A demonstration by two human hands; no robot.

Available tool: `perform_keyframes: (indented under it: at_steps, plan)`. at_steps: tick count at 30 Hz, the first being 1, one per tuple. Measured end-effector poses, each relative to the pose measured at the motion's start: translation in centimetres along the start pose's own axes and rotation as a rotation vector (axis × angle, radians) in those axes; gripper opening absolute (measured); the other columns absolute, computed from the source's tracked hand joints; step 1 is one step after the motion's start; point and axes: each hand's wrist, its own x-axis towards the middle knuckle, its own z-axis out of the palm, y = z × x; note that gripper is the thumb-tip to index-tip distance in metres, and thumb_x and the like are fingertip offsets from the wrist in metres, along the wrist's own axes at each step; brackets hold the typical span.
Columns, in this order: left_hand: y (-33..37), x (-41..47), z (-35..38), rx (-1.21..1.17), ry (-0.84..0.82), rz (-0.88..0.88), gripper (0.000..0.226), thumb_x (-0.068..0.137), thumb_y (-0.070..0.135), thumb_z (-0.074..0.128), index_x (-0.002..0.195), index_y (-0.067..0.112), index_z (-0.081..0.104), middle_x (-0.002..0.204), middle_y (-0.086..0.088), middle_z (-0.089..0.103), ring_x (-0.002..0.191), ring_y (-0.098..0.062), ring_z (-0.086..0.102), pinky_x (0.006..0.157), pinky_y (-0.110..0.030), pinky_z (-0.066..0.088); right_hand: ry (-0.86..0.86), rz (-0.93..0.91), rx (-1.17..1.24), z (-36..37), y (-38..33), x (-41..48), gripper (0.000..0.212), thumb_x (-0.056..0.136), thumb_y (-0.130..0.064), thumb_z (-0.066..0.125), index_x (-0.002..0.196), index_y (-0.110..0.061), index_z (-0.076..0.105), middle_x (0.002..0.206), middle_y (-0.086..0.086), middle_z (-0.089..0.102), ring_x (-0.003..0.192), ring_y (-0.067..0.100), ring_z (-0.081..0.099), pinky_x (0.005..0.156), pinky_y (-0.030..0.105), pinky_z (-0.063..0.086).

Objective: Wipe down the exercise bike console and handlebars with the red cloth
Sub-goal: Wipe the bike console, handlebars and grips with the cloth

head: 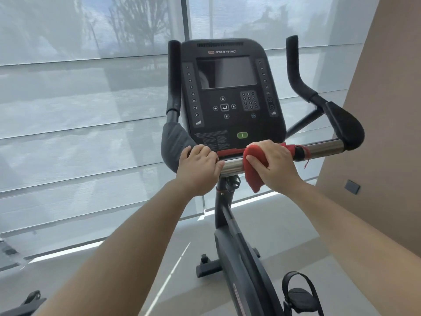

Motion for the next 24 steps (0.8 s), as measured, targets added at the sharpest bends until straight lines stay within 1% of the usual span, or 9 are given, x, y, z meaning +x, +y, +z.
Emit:
perform_keyframes:
  at_steps: [2, 5, 8, 10, 11, 14, 17, 21, 24]
  plan:
    - [-0.6, -0.3, -0.2, -0.032, -0.017, 0.071, 0.038, 0.1, 0.039, 0.024, 0.121, 0.022, 0.051, 0.124, 0.005, 0.048, 0.128, -0.016, 0.033, 0.115, -0.039, 0.014, -0.045, -0.044, 0.004, 0.0, -0.5, -0.6, 0.035, 0.088, -0.047, 0.046, 0.114, -0.026, 0.055, 0.11, -0.012, 0.056, 0.104, 0.008, 0.048, 0.098, 0.037, 0.037]
    - [-2.0, 0.6, -1.5, -0.136, 0.056, 0.264, 0.037, 0.1, 0.035, 0.028, 0.127, 0.02, 0.048, 0.125, 0.003, 0.052, 0.123, -0.017, 0.042, 0.11, -0.036, 0.026, -0.104, -0.062, 0.029, -0.7, -0.5, -0.3, 0.041, 0.088, -0.047, 0.049, 0.123, -0.026, 0.052, 0.115, -0.016, 0.053, 0.108, 0.004, 0.046, 0.101, 0.037, 0.037]
    - [-3.9, 3.2, -2.8, -0.129, 0.141, 0.318, 0.035, 0.1, 0.033, 0.032, 0.124, 0.017, 0.052, 0.12, 0.0, 0.059, 0.116, -0.02, 0.05, 0.104, -0.035, 0.033, -0.135, 0.16, 0.131, -0.8, -0.8, 0.9, 0.044, 0.087, -0.042, 0.059, 0.125, -0.025, 0.048, 0.116, -0.011, 0.055, 0.106, 0.01, 0.051, 0.094, 0.032, 0.042]
    - [-5.3, 5.0, -3.1, -0.136, 0.127, 0.315, 0.039, 0.099, 0.038, 0.029, 0.118, 0.018, 0.056, 0.114, 0.001, 0.062, 0.111, -0.021, 0.054, 0.102, -0.038, 0.035, -0.055, 0.302, 0.142, -0.3, -1.7, 1.8, 0.034, 0.085, -0.043, 0.06, 0.112, -0.023, 0.054, 0.105, -0.009, 0.057, 0.096, 0.012, 0.054, 0.086, 0.033, 0.047]
    - [-6.0, 5.7, -2.9, -0.145, 0.102, 0.318, 0.046, 0.097, 0.043, 0.024, 0.112, 0.018, 0.059, 0.109, 0.001, 0.063, 0.107, -0.021, 0.055, 0.101, -0.039, 0.037, -0.025, 0.319, 0.081, 0.1, -2.5, 2.1, 0.03, 0.085, -0.044, 0.059, 0.105, -0.022, 0.057, 0.099, -0.009, 0.058, 0.091, 0.013, 0.055, 0.084, 0.034, 0.048]
    - [-7.1, 6.4, -2.1, -0.085, 0.015, 0.345, 0.062, 0.094, 0.05, 0.011, 0.093, 0.023, 0.067, 0.096, 0.006, 0.067, 0.097, -0.016, 0.058, 0.103, -0.04, 0.032, -0.011, 0.197, 0.019, 1.9, -5.5, 2.0, 0.026, 0.087, -0.046, 0.055, 0.098, -0.024, 0.061, 0.091, -0.014, 0.06, 0.085, 0.008, 0.054, 0.082, 0.027, 0.046]
    - [-7.2, 6.6, -1.3, 0.007, 0.003, 0.357, 0.059, 0.098, 0.049, 0.015, 0.082, 0.029, 0.068, 0.096, 0.009, 0.071, 0.103, -0.013, 0.057, 0.11, -0.038, 0.021, -0.031, 0.077, 0.029, 3.4, -7.4, 1.2, 0.029, 0.088, -0.051, 0.05, 0.102, -0.027, 0.06, 0.096, -0.017, 0.061, 0.088, 0.003, 0.053, 0.083, 0.014, 0.039]
    - [-7.5, 6.8, -0.8, 0.001, 0.02, 0.366, 0.052, 0.098, 0.051, 0.019, 0.068, 0.031, 0.057, 0.086, 0.008, 0.07, 0.099, -0.014, 0.055, 0.11, -0.035, 0.021, 0.026, 0.091, -0.047, 2.9, -6.2, 0.6, 0.03, 0.089, -0.052, 0.044, 0.105, -0.03, 0.055, 0.1, -0.019, 0.057, 0.094, 0.0, 0.05, 0.087, 0.014, 0.036]
    - [-7.5, 6.6, -0.4, -0.018, 0.068, 0.382, 0.054, 0.098, 0.049, 0.02, 0.064, 0.028, 0.055, 0.083, 0.006, 0.07, 0.098, -0.015, 0.054, 0.108, -0.034, 0.022, 0.123, 0.162, -0.108, 3.0, -6.0, -0.5, 0.031, 0.09, -0.051, 0.039, 0.11, -0.032, 0.052, 0.105, -0.022, 0.052, 0.101, -0.002, 0.045, 0.095, 0.022, 0.034]
